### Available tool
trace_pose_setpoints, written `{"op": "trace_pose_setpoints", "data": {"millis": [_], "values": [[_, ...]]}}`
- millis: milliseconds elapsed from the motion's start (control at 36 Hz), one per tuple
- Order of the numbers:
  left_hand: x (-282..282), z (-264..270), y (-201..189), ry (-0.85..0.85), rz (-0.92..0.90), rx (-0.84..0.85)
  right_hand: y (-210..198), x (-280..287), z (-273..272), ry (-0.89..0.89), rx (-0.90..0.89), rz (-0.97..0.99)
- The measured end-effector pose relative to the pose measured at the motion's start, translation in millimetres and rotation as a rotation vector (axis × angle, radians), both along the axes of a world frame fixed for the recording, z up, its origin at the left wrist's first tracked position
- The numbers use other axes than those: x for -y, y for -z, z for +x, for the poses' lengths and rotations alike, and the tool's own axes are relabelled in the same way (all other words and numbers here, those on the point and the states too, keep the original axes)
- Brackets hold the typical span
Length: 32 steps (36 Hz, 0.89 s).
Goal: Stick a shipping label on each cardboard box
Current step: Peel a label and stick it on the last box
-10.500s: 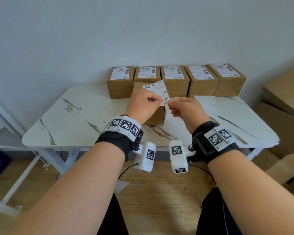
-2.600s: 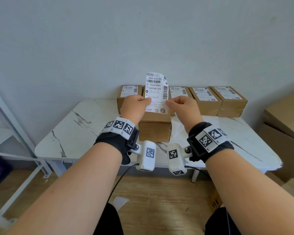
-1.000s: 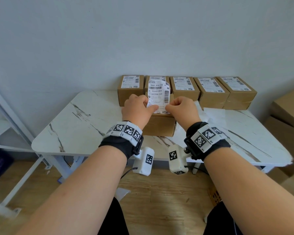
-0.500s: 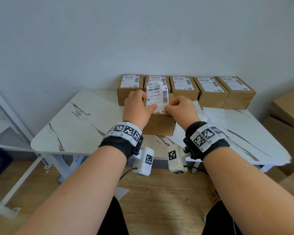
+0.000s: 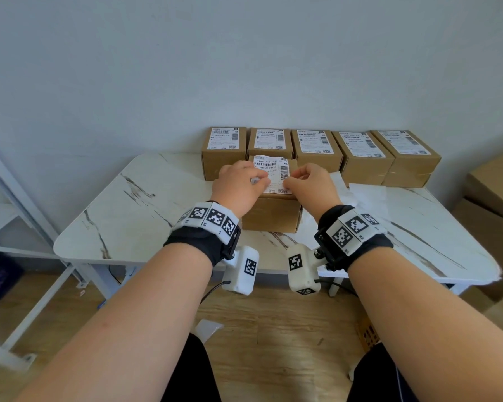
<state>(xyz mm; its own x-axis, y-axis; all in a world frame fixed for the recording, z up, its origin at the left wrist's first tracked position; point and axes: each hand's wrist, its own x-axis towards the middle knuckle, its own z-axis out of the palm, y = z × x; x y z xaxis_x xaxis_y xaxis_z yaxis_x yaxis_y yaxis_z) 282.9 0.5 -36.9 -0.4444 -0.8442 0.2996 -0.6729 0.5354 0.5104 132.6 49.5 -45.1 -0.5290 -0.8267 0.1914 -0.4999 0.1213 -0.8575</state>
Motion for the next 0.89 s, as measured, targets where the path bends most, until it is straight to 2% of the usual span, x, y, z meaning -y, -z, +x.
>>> {"op": "trace_pose_setpoints", "data": {"millis": [167,361,667,833,889], "values": [[8,3,2,0.083,0.091,0.029,2,4,-2,0.010,-0.023,0.004],[5,1,3,0.096,0.148,0.016,2,10,-3,0.022,-0.065,0.015],[-3,0,-2,0.025,0.038,0.056,-3,10,-4,-0.009,-0.213,-0.031],[2,-1,-3,0.056,-0.212,0.166,-7,8,-3,-0.087,-0.380,-0.013],[2,-2,-3,0.065,-0.167,0.147,-6,8,-4,-0.105,-0.352,0.022]]}}
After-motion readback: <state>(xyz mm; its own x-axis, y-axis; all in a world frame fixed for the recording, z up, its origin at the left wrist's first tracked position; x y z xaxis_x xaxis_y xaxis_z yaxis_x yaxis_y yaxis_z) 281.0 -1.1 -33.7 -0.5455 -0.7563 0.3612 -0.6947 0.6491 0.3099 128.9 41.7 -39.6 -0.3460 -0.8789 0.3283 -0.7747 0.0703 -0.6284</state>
